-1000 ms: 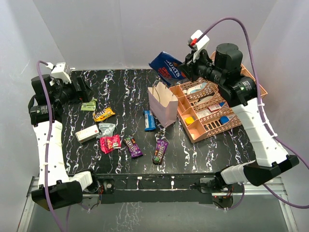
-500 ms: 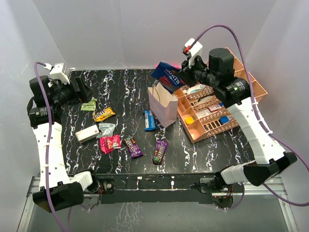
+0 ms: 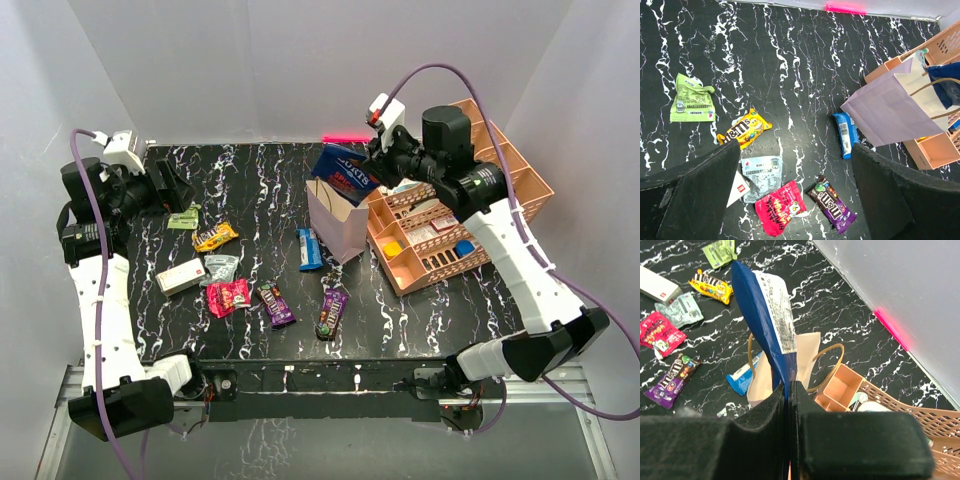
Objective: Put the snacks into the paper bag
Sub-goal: Place the snack in the paper bag.
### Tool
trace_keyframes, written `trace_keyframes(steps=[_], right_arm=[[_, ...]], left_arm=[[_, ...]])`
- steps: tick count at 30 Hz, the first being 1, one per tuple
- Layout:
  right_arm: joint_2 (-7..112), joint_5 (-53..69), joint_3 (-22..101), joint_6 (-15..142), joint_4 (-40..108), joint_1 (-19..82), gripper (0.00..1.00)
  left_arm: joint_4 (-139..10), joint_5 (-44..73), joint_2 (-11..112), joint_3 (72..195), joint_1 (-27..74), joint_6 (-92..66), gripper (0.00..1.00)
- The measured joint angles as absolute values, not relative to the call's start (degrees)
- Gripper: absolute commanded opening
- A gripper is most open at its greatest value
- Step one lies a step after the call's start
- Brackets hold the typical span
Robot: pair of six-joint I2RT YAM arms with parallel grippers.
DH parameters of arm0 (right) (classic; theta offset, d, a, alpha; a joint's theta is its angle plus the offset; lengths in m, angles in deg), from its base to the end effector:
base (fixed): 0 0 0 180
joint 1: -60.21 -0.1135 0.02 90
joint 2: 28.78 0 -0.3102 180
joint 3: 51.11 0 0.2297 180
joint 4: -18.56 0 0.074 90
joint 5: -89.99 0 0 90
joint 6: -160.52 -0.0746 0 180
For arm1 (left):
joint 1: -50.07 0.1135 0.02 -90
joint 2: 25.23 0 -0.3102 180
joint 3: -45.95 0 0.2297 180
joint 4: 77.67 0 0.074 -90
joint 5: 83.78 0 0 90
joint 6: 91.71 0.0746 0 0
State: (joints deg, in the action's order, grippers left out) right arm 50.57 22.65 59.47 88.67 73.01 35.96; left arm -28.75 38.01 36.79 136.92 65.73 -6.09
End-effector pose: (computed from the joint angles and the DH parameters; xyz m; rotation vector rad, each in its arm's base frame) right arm 0.2529 0.1455 0.4811 -0.9473 1.7287 0.4596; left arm 0.2076 0.0174 0.4517 0.0415 1.8839 -0.3964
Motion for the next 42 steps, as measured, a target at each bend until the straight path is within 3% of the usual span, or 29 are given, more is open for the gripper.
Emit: trace_keyframes(steps=[20, 42], right_arm=[[53.06, 25.38, 57.87, 95.93, 74.35, 35.96, 0.08], [62.28, 23.67, 57.96, 89.28, 76.95, 35.96, 0.09]], left_arm=[[-29.6, 38.66, 35.8, 135.78, 66.21, -6.4, 0.91], [-31.05, 40.17, 35.04, 133.88, 66.84, -6.9, 0.92]])
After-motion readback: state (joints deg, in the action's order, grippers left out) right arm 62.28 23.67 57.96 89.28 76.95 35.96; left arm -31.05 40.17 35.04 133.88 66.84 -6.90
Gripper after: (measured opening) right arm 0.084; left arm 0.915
